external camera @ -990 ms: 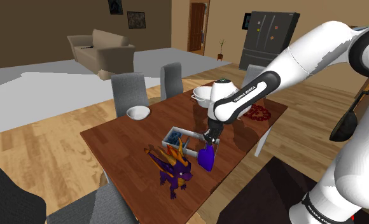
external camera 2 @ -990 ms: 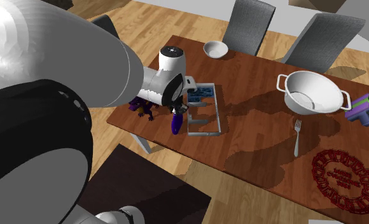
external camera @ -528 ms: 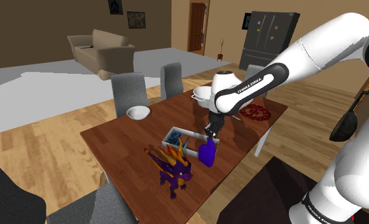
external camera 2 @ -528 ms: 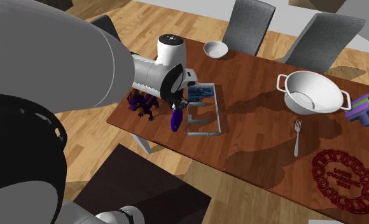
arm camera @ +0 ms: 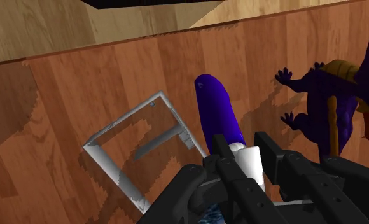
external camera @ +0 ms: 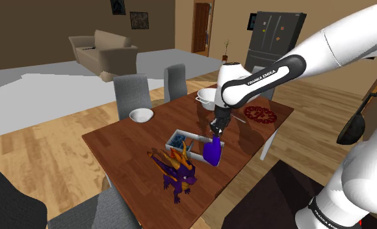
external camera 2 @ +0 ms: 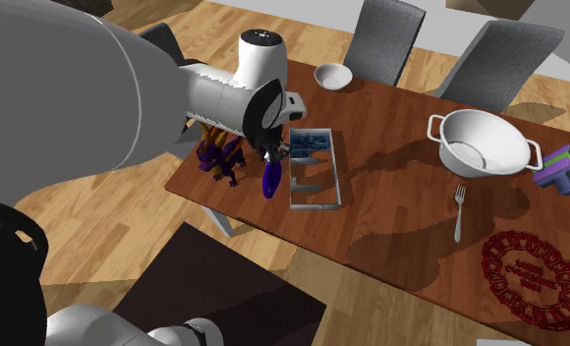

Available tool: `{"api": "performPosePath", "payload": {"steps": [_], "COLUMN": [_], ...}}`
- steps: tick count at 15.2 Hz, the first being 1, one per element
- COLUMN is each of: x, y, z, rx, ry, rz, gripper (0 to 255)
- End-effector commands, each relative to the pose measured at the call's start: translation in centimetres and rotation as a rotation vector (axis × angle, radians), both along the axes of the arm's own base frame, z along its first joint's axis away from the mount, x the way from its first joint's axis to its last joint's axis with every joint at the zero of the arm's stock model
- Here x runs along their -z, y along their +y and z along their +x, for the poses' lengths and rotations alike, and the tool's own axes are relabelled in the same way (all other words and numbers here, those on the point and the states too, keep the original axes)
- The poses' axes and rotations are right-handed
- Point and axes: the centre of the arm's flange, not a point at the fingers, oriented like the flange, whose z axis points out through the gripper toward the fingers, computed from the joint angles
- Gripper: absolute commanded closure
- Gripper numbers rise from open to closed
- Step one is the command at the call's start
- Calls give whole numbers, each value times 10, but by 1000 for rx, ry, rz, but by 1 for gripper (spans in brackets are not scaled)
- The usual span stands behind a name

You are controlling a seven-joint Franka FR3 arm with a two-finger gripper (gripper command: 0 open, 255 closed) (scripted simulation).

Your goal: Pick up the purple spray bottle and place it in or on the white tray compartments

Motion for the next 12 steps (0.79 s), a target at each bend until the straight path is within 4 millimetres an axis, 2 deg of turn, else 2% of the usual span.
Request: {"api": "performPosePath", "payload": {"steps": [1, 5, 12], "x": [-11, -31, -69], "y": [0, 0, -26], "z": [0, 0, 80], "rx": [0, 0, 0], "ry": [0, 0, 0], "rz": [0, 0, 0], "gripper": [255, 255, 255]}}
